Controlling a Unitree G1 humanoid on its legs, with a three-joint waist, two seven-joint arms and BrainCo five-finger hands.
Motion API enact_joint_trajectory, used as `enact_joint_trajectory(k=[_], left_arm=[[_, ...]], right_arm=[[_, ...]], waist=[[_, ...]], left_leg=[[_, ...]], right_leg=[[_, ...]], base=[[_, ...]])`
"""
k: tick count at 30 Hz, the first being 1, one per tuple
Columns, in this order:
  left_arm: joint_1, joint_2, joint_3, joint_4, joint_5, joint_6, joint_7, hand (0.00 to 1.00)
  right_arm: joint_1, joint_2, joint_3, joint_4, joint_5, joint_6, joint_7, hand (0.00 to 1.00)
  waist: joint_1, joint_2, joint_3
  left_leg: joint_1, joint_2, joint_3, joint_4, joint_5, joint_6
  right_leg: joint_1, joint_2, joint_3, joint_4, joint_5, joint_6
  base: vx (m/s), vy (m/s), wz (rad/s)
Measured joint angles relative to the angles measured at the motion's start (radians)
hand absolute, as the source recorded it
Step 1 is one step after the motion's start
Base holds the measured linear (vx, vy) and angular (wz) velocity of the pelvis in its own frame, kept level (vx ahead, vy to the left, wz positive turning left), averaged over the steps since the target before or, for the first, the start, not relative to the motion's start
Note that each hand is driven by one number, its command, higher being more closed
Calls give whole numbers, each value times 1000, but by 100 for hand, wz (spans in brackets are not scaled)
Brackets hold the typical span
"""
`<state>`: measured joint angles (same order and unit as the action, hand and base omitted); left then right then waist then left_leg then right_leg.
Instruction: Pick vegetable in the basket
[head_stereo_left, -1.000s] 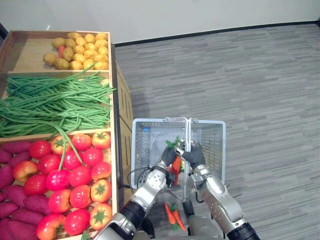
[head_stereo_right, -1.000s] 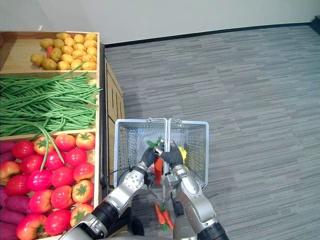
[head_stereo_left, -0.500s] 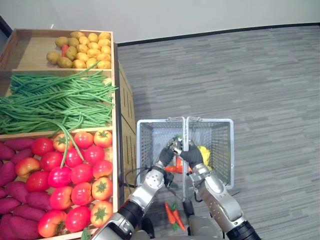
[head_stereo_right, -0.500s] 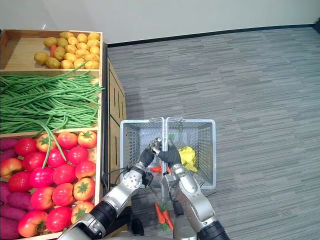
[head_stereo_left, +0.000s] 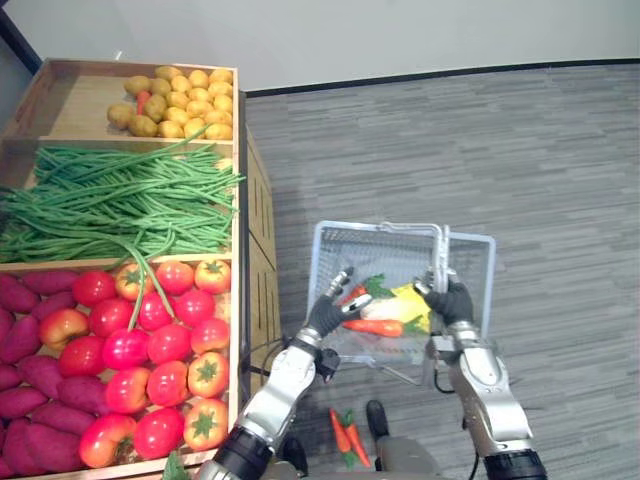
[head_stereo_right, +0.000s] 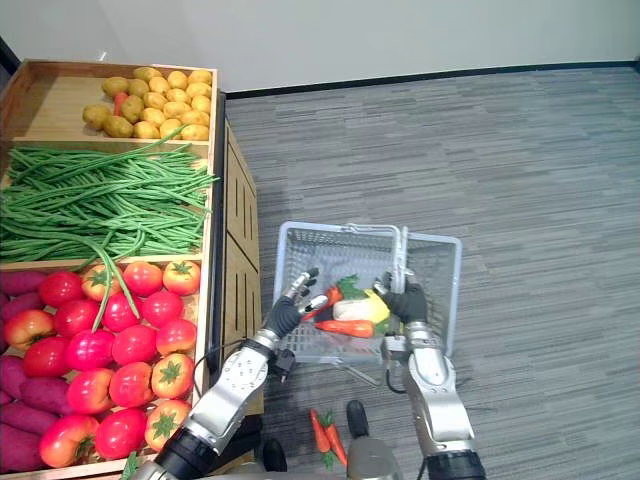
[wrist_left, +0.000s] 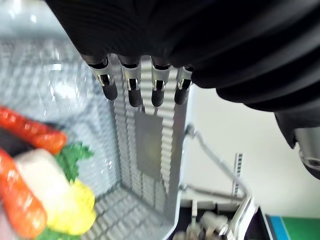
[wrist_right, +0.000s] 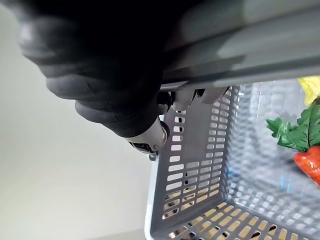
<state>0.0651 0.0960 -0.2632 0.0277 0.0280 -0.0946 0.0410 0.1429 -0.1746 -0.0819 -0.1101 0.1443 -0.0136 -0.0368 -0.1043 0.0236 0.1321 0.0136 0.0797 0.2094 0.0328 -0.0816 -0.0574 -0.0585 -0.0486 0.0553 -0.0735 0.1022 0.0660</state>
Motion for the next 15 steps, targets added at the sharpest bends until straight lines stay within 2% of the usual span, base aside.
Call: enact_joint_trajectory(k=[5, 10, 15], left_arm=[[117, 7, 157, -53, -47, -25, 4, 0], [183, -2, 235, -41, -59, -26, 5, 0], [208, -29, 287, 6, -58, -24, 7, 0]], right_arm=[[59, -9, -94, 5, -38, 0, 17, 100], [102, 14, -118, 82, -80, -2, 19, 100], [153, 63, -118, 181, -140, 10, 19, 100]], waist=[[10, -1, -29], [13, 0, -57], [38, -1, -60]], left_leg=[[0, -2, -23, 0, 2, 0], [17, -9, -44, -43, 25, 1], [36, -10, -59, -71, 40, -1]], right_leg=[[13, -4, -22, 0, -3, 4], [24, -9, -37, 1, -13, 12], [37, -12, -55, 5, -20, 9]], base=[[-5, -2, 12], [-33, -8, 14], [-20, -2, 10]])
